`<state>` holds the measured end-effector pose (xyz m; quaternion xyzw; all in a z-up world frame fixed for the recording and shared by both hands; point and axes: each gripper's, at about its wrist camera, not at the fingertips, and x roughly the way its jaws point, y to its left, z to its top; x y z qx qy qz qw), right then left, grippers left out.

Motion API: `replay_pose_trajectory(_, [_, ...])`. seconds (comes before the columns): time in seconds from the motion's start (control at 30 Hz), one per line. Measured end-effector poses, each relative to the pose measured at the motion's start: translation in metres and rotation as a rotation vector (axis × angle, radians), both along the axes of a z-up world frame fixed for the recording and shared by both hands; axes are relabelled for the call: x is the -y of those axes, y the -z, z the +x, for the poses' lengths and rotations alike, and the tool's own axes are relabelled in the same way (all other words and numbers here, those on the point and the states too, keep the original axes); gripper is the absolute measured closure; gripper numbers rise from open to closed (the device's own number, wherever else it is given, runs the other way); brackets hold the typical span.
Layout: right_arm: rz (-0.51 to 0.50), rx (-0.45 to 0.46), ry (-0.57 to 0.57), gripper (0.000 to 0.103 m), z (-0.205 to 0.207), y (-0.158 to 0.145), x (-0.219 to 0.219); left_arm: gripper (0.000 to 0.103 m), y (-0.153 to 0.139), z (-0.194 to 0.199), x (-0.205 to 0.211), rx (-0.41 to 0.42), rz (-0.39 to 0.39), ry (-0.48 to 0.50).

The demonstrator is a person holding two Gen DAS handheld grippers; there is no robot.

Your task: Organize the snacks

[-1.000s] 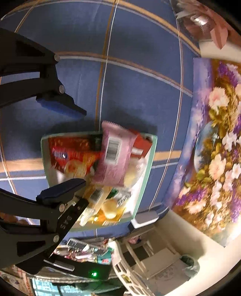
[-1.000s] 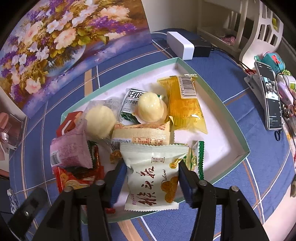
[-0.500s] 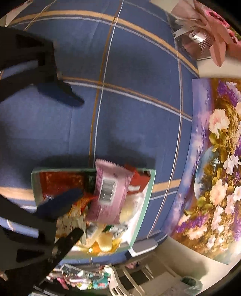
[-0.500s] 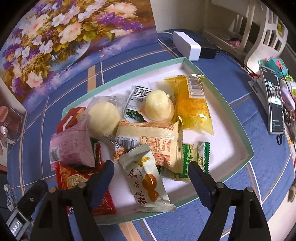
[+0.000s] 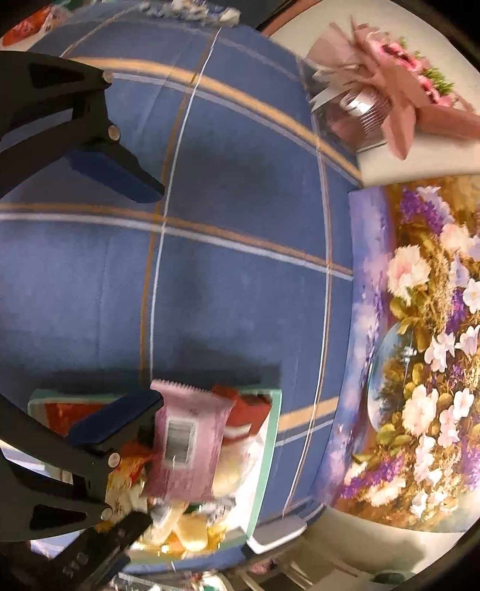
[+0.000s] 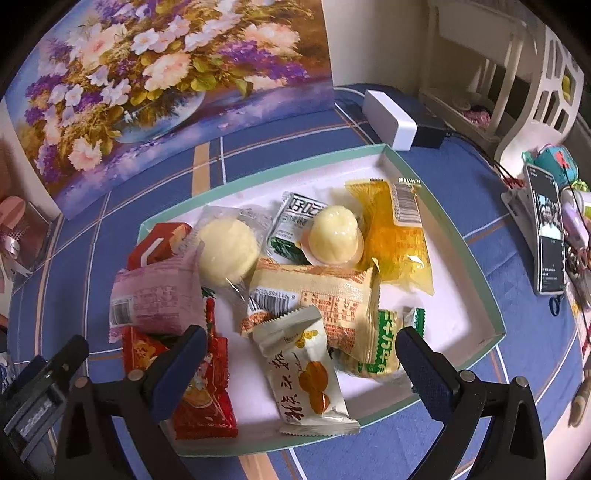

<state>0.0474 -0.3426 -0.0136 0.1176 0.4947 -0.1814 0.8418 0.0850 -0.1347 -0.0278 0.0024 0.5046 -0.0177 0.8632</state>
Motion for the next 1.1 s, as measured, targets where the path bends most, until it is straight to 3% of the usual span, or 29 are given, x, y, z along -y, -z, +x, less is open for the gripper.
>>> replay_pose_trajectory(0.33, [-0.051, 0.019, -0.046, 0.0, -0.002, -0.007, -0.013, 0.002, -0.011, -0.007, -0.016, 0.071, 0.069, -0.086])
replay_pose_trajectory(0.4, [-0.05, 0.027, -0.051, 0.0, -0.004, -0.01, -0.017, 0.002, -0.015, -0.012, -0.016, 0.08, 0.13, -0.11])
replay_pose_trajectory(0.63, [-0.046, 0.051, -0.084, 0.0, -0.014, -0.023, -0.039, 0.002, -0.022, -0.028, -0.015, 0.083, 0.176, -0.062])
replay_pose_trajectory(0.87, [-0.067, 0.045, -0.128, 0.0, -0.027, -0.033, -0.063, 0.002, -0.028, -0.038, -0.035, 0.015, 0.106, -0.094])
replay_pose_trajectory(1.1, [-0.081, 0.031, -0.156, 0.0, -0.053, -0.033, -0.079, 0.002, -0.036, -0.057, -0.048, -0.021, 0.094, -0.071])
